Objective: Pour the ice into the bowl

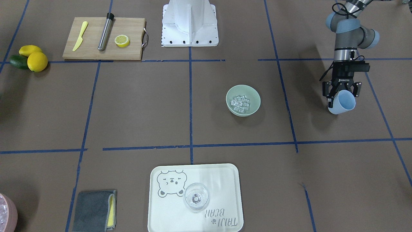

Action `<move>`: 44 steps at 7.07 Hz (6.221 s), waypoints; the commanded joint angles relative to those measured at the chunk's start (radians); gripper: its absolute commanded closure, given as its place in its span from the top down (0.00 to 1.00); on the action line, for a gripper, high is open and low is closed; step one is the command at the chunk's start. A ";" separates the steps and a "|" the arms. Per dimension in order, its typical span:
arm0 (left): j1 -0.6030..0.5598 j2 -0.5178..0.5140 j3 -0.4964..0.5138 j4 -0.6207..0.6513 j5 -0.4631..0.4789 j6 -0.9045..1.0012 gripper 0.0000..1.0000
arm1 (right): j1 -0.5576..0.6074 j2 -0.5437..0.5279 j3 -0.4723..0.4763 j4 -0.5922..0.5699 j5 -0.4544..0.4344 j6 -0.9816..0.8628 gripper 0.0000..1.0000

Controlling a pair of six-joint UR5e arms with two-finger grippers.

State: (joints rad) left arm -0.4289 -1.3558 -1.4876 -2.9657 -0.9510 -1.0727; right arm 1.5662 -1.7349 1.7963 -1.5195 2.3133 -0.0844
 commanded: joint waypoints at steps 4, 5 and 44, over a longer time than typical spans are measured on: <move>-0.008 0.023 -0.071 -0.001 -0.002 0.083 1.00 | 0.000 0.002 -0.003 -0.001 -0.002 0.000 1.00; -0.008 0.062 -0.129 -0.001 -0.011 0.117 1.00 | 0.000 0.002 -0.003 -0.001 -0.002 0.000 1.00; -1.169 -0.106 -0.232 1.215 -1.402 1.067 1.00 | -1.158 1.272 -0.669 0.157 -0.574 1.344 0.08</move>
State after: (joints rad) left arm -1.5984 -1.4619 -1.7196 -1.7503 -2.3531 -0.0061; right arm 0.4128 -0.4620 1.1276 -1.3634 1.7398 1.2617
